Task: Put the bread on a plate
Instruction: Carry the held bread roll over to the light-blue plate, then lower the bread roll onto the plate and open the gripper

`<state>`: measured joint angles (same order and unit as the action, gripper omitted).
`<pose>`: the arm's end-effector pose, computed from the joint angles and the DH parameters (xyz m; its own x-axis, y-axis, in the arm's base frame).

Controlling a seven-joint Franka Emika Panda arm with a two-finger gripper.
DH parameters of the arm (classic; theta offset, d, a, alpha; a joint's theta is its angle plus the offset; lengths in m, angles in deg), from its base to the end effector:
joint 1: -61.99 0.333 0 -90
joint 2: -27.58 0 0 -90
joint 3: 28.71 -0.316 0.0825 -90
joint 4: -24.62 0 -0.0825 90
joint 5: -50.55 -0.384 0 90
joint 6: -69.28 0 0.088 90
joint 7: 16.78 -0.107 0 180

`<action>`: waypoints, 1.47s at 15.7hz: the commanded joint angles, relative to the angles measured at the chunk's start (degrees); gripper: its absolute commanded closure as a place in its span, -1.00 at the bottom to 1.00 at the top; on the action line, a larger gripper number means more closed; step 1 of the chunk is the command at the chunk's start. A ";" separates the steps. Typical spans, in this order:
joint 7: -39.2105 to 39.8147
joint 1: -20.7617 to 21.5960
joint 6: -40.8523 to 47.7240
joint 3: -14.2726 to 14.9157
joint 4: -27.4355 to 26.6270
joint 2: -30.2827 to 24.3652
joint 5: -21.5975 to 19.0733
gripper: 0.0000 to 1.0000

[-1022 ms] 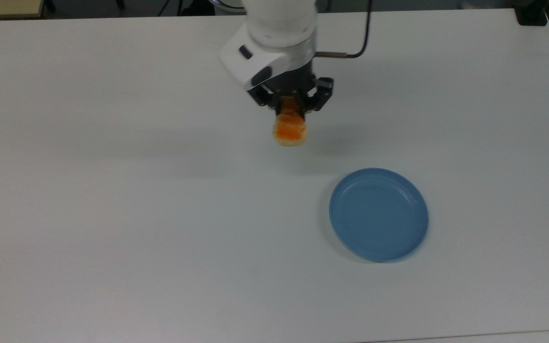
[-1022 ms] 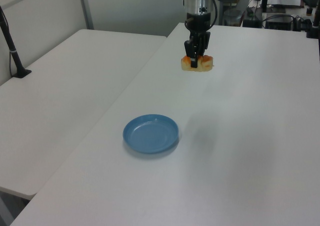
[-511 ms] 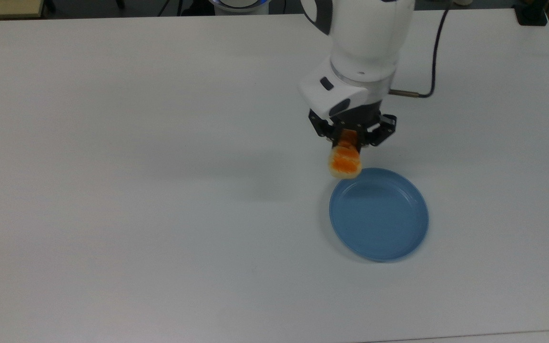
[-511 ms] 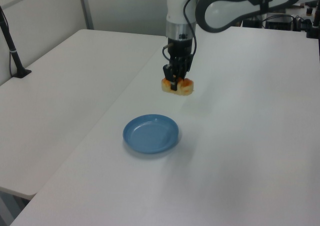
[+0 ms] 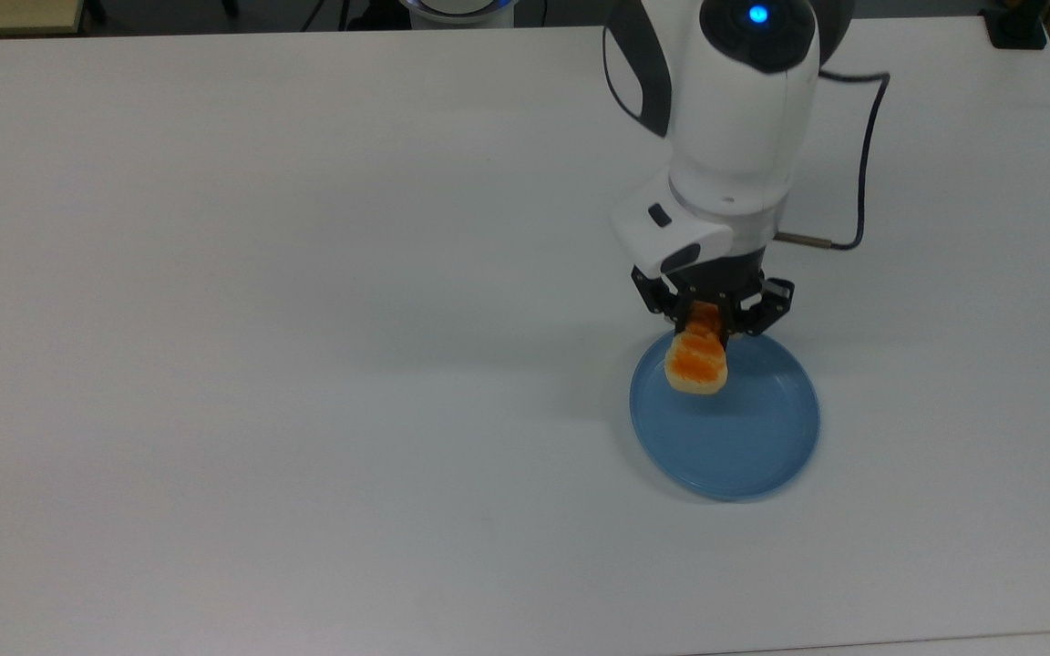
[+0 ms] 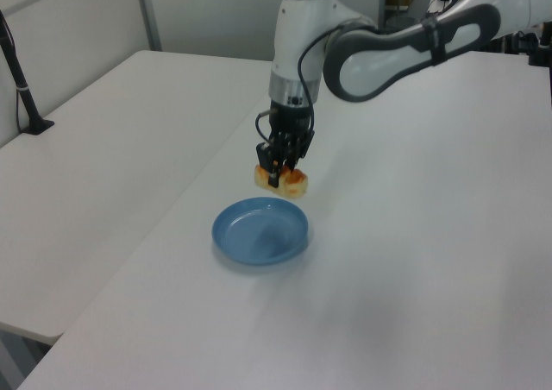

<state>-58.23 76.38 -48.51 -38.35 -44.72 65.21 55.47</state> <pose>0.7053 0.2715 0.4156 0.9389 -0.3173 0.1335 -0.2983 -0.9434 -0.1447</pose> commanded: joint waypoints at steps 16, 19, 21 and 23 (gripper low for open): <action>-4.60 2.75 -10.71 0.33 1.67 7.63 3.78 0.10; -5.03 3.45 -10.62 0.42 1.49 7.63 4.13 -0.85; -5.56 3.63 -10.36 0.42 1.32 7.63 5.54 -0.94; -6.00 3.54 -10.27 0.42 1.41 7.55 5.54 -1.00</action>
<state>-61.99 79.20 -58.60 -38.36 -44.47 72.32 59.44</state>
